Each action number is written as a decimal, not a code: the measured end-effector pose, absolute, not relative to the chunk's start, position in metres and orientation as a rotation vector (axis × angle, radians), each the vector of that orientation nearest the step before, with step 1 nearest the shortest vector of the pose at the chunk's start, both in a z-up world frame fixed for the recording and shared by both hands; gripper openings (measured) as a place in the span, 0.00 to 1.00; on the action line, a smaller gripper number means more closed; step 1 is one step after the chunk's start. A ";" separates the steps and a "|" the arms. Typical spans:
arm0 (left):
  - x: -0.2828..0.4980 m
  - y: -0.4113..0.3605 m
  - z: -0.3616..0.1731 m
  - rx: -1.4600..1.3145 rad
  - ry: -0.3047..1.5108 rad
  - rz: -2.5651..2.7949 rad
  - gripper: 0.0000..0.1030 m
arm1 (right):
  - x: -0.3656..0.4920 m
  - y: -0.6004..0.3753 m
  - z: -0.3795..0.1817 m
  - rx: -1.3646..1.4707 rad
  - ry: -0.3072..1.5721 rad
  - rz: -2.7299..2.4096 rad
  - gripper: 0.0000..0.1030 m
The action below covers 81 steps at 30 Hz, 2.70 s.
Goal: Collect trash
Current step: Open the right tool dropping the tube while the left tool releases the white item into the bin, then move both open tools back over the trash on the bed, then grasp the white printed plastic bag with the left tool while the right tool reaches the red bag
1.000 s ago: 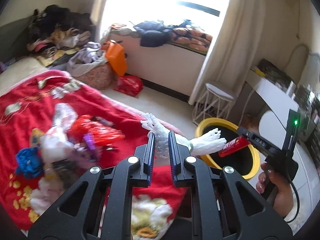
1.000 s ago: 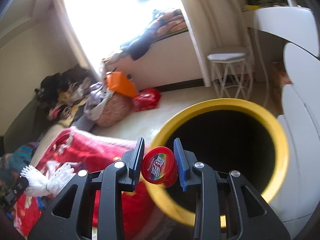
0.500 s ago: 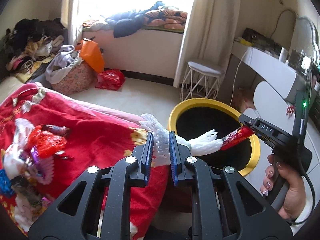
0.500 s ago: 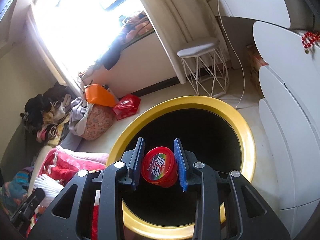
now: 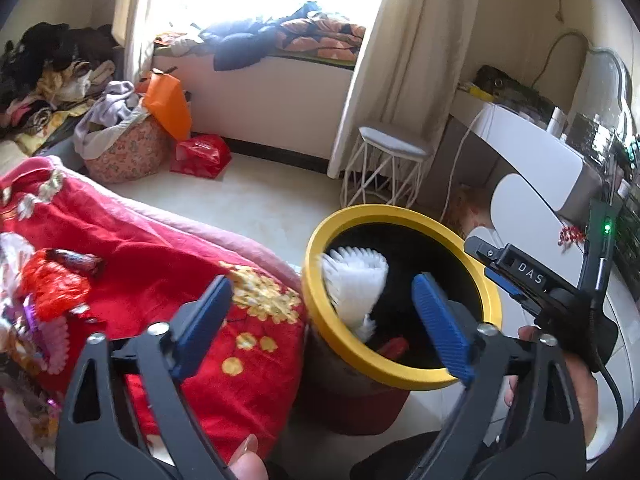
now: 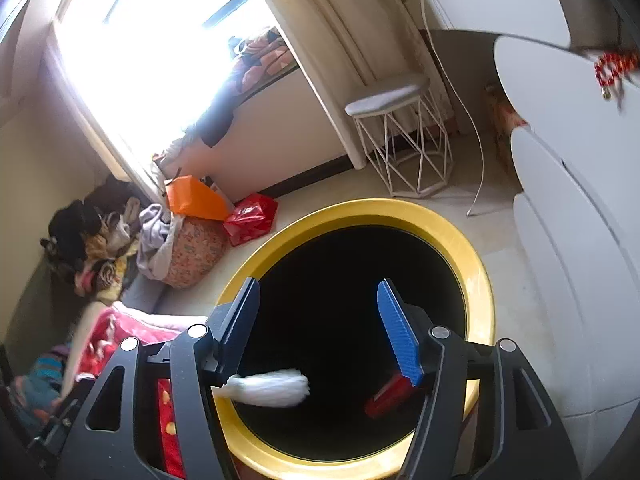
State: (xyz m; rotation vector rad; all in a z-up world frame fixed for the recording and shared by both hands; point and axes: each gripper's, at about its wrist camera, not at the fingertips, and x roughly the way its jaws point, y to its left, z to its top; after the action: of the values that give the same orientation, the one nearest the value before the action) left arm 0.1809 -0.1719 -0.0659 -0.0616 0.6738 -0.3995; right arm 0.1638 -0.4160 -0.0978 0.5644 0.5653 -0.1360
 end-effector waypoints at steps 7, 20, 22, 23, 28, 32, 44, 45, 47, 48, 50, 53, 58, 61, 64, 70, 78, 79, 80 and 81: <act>0.168 -0.144 -0.053 -0.109 0.634 -0.370 0.89 | 0.163 -0.398 -0.086 0.488 0.553 -0.131 0.67; 0.141 -0.085 -0.030 -0.148 0.548 -0.294 0.90 | 0.163 -0.354 -0.064 0.382 0.539 -0.057 0.70; 0.137 -0.075 -0.028 -0.161 0.539 -0.281 0.90 | 0.161 -0.342 -0.061 0.364 0.540 -0.034 0.70; 0.136 -0.070 -0.026 -0.166 0.535 -0.273 0.90 | 0.160 -0.337 -0.060 0.356 0.541 -0.021 0.70; 0.127 -0.042 -0.020 -0.186 0.518 -0.230 0.90 | 0.158 -0.299 -0.054 0.319 0.551 0.050 0.73; 0.121 -0.016 -0.016 -0.200 0.501 -0.189 0.90 | 0.156 -0.268 -0.049 0.282 0.560 0.105 0.74; 0.108 0.058 -0.015 -0.292 0.479 -0.052 0.90 | 0.147 -0.185 -0.046 0.195 0.599 0.255 0.76; 0.107 0.063 -0.015 -0.298 0.479 -0.042 0.90 | 0.146 -0.178 -0.046 0.185 0.602 0.270 0.76; 0.105 0.075 -0.016 -0.311 0.477 -0.018 0.90 | 0.144 -0.167 -0.046 0.175 0.605 0.290 0.76; 0.105 0.079 -0.016 -0.317 0.476 -0.007 0.90 | 0.143 -0.161 -0.046 0.170 0.609 0.305 0.76; 0.104 0.090 -0.017 -0.333 0.477 0.014 0.90 | 0.143 -0.152 -0.048 0.165 0.617 0.323 0.76; 0.102 0.105 -0.020 -0.354 0.486 0.041 0.89 | 0.141 -0.136 -0.049 0.152 0.628 0.357 0.77; 0.099 0.128 -0.028 -0.380 0.507 0.077 0.90 | 0.143 -0.115 -0.050 0.127 0.629 0.404 0.76; 0.099 0.138 -0.034 -0.386 0.527 0.084 0.89 | 0.148 -0.106 -0.054 0.143 0.649 0.444 0.76; 0.100 0.144 -0.040 -0.397 0.552 0.085 0.89 | 0.151 -0.096 -0.060 0.148 0.675 0.493 0.69; 0.107 0.144 -0.055 -0.427 0.603 0.041 0.85 | 0.163 -0.092 -0.072 0.172 0.712 0.481 0.65; 0.128 0.132 -0.072 -0.475 0.660 -0.035 0.66 | 0.198 -0.099 -0.077 0.289 0.747 0.442 0.65; 0.132 0.131 -0.074 -0.486 0.668 -0.042 0.66 | 0.203 -0.097 -0.078 0.296 0.751 0.444 0.65; 0.135 0.131 -0.076 -0.491 0.674 -0.042 0.66 | 0.206 -0.095 -0.079 0.298 0.758 0.444 0.65; 0.138 0.131 -0.079 -0.498 0.682 -0.040 0.65 | 0.210 -0.093 -0.081 0.299 0.764 0.444 0.64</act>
State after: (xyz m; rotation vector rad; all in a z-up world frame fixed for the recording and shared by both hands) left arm 0.1382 0.1314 -0.0792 -0.4979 0.6825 -0.0398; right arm 0.2098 -0.0929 -0.0805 0.2991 0.7645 0.4441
